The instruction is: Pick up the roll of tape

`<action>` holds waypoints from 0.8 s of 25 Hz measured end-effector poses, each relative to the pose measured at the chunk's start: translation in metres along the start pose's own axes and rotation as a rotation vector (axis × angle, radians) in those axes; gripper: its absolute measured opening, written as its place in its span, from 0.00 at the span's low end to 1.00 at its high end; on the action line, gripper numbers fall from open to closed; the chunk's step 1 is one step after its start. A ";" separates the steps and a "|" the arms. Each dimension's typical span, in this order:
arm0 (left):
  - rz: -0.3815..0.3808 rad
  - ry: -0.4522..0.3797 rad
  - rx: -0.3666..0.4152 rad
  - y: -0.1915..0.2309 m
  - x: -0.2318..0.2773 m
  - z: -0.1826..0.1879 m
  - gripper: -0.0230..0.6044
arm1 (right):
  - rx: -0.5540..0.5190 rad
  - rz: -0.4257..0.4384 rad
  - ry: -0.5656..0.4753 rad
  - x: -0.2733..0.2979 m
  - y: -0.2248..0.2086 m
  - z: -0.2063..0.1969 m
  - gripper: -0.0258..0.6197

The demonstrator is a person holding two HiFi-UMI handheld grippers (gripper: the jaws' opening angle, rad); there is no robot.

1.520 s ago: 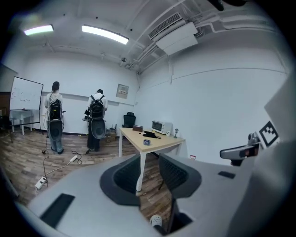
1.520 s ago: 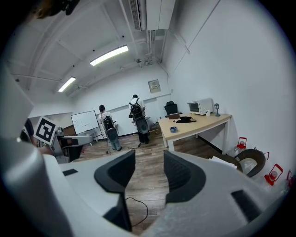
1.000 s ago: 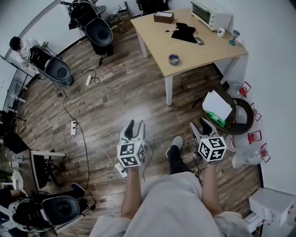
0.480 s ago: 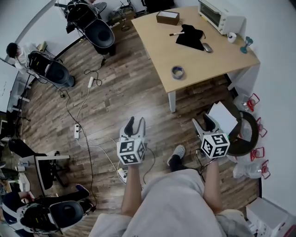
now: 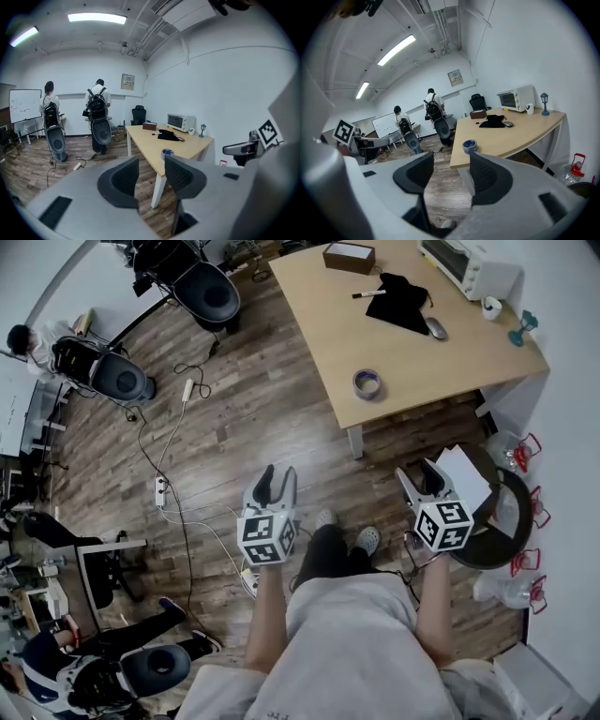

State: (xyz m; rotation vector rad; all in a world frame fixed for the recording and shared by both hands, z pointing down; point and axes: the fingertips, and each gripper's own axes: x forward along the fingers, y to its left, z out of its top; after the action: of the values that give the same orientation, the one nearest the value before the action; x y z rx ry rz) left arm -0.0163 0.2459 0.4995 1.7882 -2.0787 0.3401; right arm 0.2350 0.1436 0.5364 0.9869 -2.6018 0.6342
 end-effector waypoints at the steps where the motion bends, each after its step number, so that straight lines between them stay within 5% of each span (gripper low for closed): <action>1: 0.002 0.002 -0.001 0.002 0.004 0.000 0.30 | 0.001 0.000 0.001 0.003 -0.002 0.000 0.42; 10: -0.063 -0.022 0.002 -0.004 0.078 0.032 0.30 | -0.028 -0.047 0.004 0.027 -0.034 0.020 0.42; 20: -0.101 0.003 -0.024 0.010 0.187 0.072 0.30 | -0.048 -0.068 0.048 0.116 -0.075 0.070 0.43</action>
State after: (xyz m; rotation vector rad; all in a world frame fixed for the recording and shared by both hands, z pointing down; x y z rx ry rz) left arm -0.0575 0.0506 0.5161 1.8692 -1.9732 0.2885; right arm 0.1942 -0.0050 0.5458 1.0271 -2.5180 0.5691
